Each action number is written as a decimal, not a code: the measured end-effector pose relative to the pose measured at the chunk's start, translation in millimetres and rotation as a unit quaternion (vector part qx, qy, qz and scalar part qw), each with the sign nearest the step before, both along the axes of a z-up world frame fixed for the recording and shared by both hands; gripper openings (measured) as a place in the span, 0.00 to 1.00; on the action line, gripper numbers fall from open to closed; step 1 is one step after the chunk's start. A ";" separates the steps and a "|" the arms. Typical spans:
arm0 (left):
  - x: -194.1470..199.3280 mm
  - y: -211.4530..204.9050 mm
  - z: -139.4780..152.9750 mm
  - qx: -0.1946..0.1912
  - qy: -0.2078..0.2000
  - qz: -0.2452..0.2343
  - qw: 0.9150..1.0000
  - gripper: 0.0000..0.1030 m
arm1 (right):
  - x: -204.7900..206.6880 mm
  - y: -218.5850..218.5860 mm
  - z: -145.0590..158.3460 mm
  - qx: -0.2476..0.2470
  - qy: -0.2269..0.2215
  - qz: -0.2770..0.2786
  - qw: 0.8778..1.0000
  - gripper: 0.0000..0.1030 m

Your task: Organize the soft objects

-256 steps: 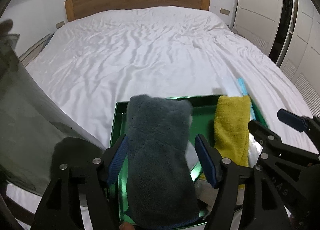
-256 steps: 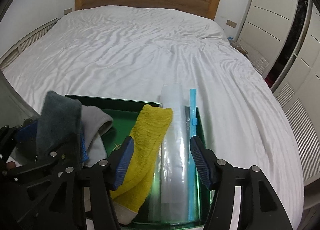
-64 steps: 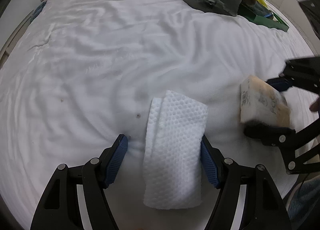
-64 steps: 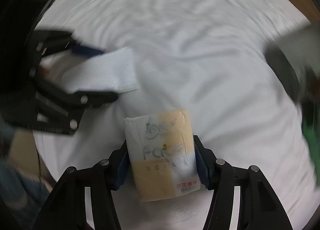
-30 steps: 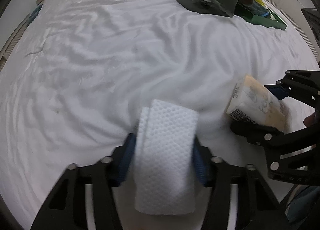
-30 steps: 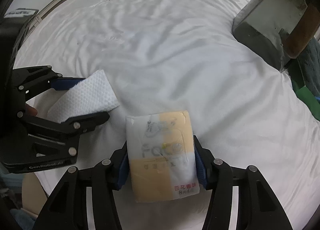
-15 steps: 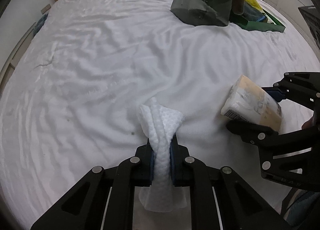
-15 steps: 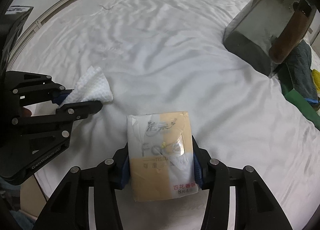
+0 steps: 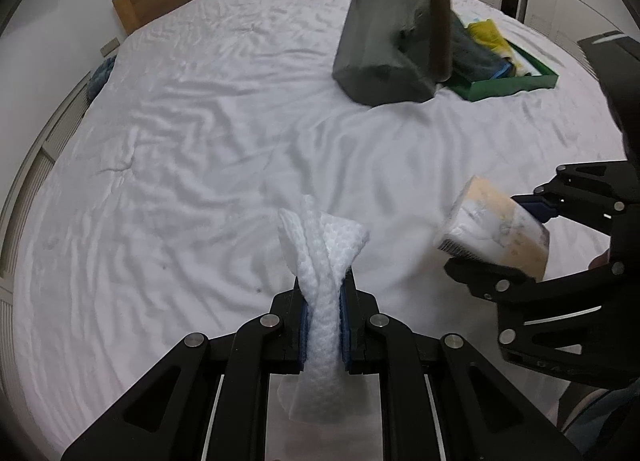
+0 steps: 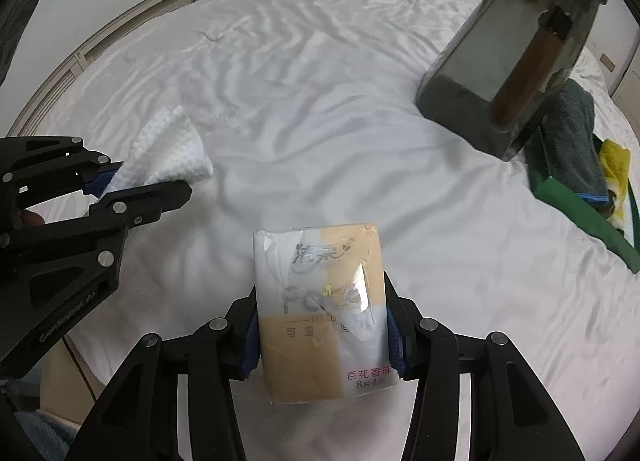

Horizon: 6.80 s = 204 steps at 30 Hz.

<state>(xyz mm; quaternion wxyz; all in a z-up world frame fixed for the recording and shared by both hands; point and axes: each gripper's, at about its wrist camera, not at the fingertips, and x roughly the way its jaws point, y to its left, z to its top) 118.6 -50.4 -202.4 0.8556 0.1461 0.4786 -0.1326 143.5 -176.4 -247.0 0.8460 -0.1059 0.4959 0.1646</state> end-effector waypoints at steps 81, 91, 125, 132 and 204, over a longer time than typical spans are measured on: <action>253.9 -376.7 14.9 -0.106 0.043 -0.067 0.991 0.10 | 133.3 -358.1 64.6 -0.026 -0.091 -0.173 0.980 0.47; 276.2 -387.3 -24.7 -0.086 0.074 -0.037 0.993 0.11 | 176.6 -374.3 21.5 -0.011 -0.048 -0.171 0.984 0.51; 113.5 -305.9 93.0 -0.117 -0.060 -0.051 0.990 0.58 | 11.5 -330.8 105.4 -0.020 -0.102 -0.206 0.973 1.00; 27.8 -244.1 118.1 -0.082 -0.093 -0.057 0.991 0.61 | -77.8 -269.0 138.6 -0.006 -0.124 -0.221 0.967 1.00; -84.9 -79.1 128.8 -0.102 -0.133 0.005 0.986 0.83 | -211.8 -98.5 187.4 -0.035 -0.159 -0.147 0.976 1.00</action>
